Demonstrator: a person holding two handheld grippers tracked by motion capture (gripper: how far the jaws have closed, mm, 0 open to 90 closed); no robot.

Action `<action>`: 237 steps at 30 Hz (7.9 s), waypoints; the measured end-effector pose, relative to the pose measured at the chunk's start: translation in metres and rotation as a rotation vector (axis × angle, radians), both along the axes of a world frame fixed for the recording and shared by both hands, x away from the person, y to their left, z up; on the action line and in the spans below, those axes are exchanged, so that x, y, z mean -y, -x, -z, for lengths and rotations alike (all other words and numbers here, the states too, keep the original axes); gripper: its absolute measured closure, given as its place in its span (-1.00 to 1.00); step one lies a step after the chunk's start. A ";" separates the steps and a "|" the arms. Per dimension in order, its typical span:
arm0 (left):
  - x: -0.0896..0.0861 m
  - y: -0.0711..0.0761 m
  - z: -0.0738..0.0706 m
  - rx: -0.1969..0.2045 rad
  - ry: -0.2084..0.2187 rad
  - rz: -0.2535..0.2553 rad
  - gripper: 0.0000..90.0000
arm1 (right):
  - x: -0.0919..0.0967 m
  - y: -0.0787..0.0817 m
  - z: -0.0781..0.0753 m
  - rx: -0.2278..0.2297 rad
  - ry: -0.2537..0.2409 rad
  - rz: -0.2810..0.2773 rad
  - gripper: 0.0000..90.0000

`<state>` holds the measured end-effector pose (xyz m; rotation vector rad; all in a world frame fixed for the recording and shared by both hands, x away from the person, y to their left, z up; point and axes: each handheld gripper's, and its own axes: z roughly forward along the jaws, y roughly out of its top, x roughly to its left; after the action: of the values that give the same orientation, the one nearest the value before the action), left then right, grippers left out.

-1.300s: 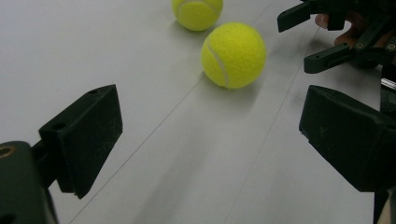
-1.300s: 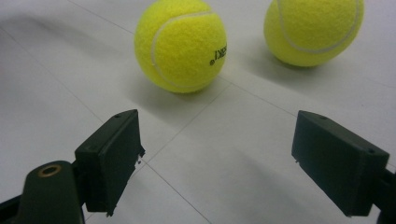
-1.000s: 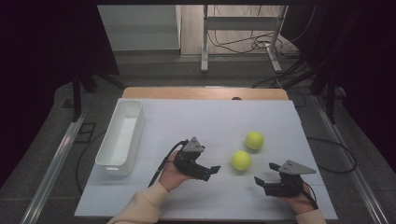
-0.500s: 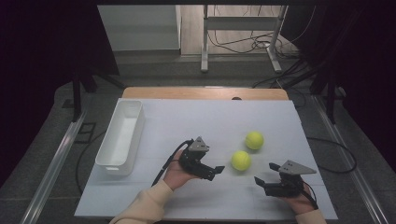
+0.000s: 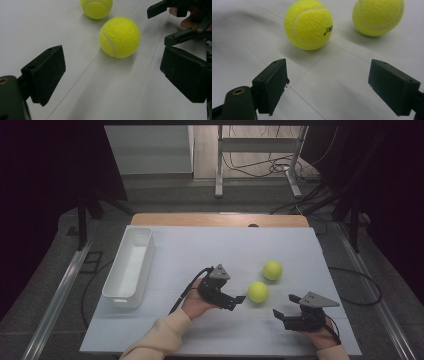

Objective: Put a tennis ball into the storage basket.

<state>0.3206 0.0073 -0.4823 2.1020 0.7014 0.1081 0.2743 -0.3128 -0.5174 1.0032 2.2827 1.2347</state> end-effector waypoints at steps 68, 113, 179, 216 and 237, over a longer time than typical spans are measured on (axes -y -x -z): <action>0.075 -0.036 0.025 -0.077 -0.066 0.050 -0.85 | 0.001 0.000 0.000 0.000 0.003 -0.003 -0.64; 0.076 -0.034 0.023 -0.051 -0.086 0.069 -0.42 | 0.001 0.001 0.000 0.011 0.005 0.000 -0.63; -0.004 -0.003 -0.003 0.002 -0.003 0.031 -0.42 | 0.000 0.002 0.000 0.017 0.015 0.017 -0.63; -0.037 -0.008 -0.013 0.016 0.021 -0.029 -0.42 | 0.002 0.002 -0.001 0.021 0.015 0.015 -0.63; -0.053 -0.011 -0.027 0.039 0.056 -0.069 -0.42 | 0.002 0.003 -0.001 0.023 0.016 0.016 -0.62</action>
<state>0.3311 0.0608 -0.4550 2.0176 0.7449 0.1655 0.2712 -0.3144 -0.5164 0.9942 2.2594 1.2142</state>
